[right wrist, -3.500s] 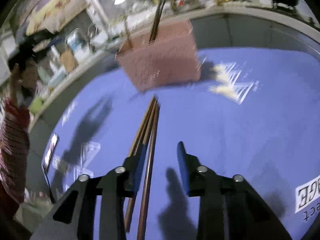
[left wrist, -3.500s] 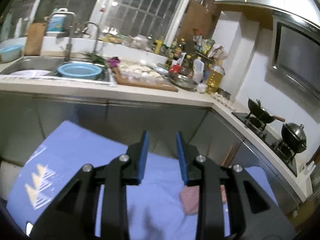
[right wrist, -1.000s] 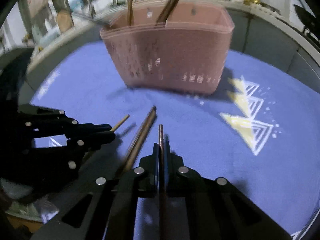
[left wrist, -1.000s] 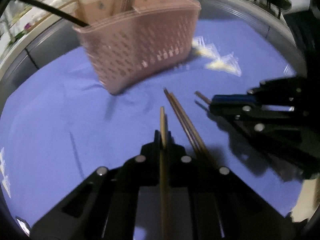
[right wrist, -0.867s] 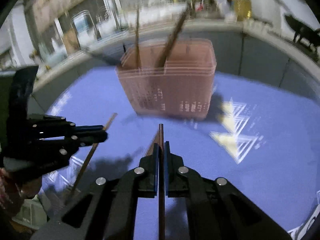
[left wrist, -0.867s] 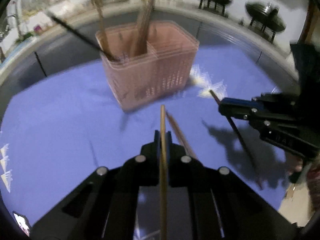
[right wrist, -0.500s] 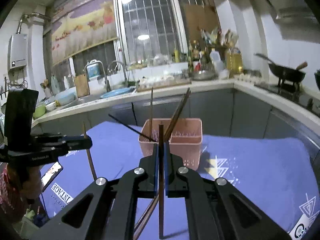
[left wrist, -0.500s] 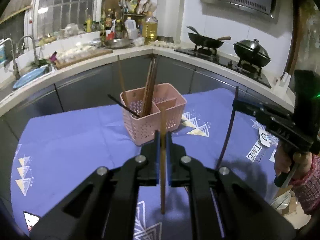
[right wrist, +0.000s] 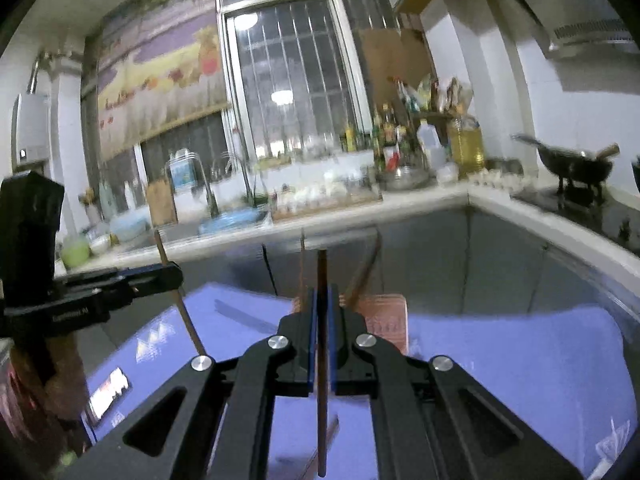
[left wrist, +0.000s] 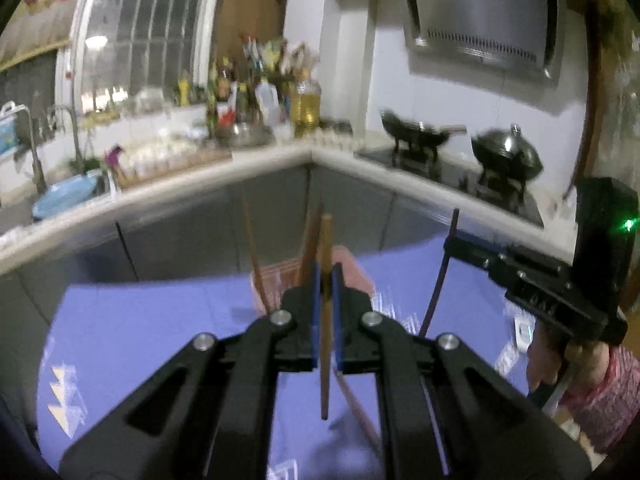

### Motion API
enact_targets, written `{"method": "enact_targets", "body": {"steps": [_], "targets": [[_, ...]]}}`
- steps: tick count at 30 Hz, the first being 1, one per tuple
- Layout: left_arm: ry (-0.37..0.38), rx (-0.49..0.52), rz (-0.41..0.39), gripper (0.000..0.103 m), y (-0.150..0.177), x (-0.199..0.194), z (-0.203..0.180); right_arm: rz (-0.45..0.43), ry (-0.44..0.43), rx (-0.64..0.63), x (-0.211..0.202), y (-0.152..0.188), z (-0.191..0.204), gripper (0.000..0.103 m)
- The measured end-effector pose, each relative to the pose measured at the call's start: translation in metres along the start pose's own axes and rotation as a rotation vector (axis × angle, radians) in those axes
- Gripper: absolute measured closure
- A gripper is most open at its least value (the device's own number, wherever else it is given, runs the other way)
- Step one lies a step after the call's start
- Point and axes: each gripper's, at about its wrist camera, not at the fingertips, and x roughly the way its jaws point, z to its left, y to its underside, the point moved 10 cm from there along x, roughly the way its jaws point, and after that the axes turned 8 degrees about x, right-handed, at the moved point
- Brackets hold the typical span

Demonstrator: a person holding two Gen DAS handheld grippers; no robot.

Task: Organize utensils
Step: 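Lift both held chopsticks and carry them over the pink caddy, then lower the chopsticks into the caddy and open the left tool while the right tool opens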

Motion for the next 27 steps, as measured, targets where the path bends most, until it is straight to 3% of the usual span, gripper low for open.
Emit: {"method": "enact_targets", "body": {"steps": [5, 10, 17, 24, 27], "targets": [[-0.065, -0.034, -0.099, 0.098, -0.061, 0.013, 0.021, -0.102, 0.002, -0.003, 0.026, -0.063, 0.013, 0.098], [-0.129, -0.044, -0.112, 0.098, -0.075, 0.042, 0.042, -0.131, 0.015, -0.016, 0.062, -0.084, 0.013, 0.098], [-0.111, -0.100, 0.012, 0.098, -0.032, 0.097, 0.058, -0.035, 0.048, -0.013, 0.113, -0.046, -0.008, 0.098], [-0.105, -0.095, 0.133, 0.098, 0.013, 0.132, 0.053, 0.085, 0.062, 0.037, 0.138, 0.001, -0.026, 0.097], [-0.116, -0.108, 0.166, 0.086, 0.021, 0.133, 0.054, 0.129, 0.060, 0.049, 0.140, 0.011, -0.025, 0.096]]}}
